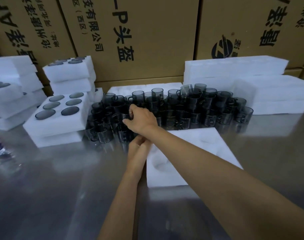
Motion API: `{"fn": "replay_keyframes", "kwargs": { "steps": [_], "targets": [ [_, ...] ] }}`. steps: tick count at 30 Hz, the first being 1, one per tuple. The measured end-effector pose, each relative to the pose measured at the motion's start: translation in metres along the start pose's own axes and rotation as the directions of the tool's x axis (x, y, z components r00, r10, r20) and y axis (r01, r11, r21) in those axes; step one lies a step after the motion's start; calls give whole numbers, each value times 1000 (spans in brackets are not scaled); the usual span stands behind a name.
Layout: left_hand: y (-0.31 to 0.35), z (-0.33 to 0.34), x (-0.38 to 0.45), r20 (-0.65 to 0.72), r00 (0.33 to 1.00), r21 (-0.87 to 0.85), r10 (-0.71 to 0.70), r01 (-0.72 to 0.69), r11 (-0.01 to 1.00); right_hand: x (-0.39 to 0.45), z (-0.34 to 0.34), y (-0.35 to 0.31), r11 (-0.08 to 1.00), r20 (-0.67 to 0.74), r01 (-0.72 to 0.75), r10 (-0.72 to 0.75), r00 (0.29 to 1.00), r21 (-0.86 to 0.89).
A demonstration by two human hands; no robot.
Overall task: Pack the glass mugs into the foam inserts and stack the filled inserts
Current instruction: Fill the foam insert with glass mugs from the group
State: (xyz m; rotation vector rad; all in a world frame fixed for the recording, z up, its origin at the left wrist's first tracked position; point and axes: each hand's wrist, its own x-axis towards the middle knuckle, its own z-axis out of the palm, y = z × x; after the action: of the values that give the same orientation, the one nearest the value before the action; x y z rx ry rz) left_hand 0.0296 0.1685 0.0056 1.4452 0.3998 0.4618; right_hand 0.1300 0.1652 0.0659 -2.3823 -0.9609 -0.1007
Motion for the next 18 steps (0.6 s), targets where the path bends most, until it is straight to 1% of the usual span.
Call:
{"fn": "replay_keyframes", "kwargs": {
  "steps": [2,4,7,11,13,16,18],
  "targets": [
    [3,2,-3,24,1000,-5,-5,5,1000,-9,-13,4,999,-48,31,-30,998,24],
    [6,5,-7,53,998,14,-22,21,1000,-22,-29,10,995,-99,41,-32,995,90],
    [8,9,-17,70,996,53,-52,48,997,-50,-56,24,971,-186,16,30,982,239],
    [11,12,-30,72,996,66,-61,56,996,-102,-85,56,928,-311,-15,140,940,372],
    [12,16,-35,67,996,78,-64,59,995,-132,-92,76,909,-303,-38,178,936,416],
    [15,26,-41,68,996,95,-57,51,994,-164,-92,96,859,-196,-88,213,957,504],
    [18,35,-45,45,999,149,7,-13,989,-172,-90,100,810,-157,-111,243,957,575]
  ]
}}
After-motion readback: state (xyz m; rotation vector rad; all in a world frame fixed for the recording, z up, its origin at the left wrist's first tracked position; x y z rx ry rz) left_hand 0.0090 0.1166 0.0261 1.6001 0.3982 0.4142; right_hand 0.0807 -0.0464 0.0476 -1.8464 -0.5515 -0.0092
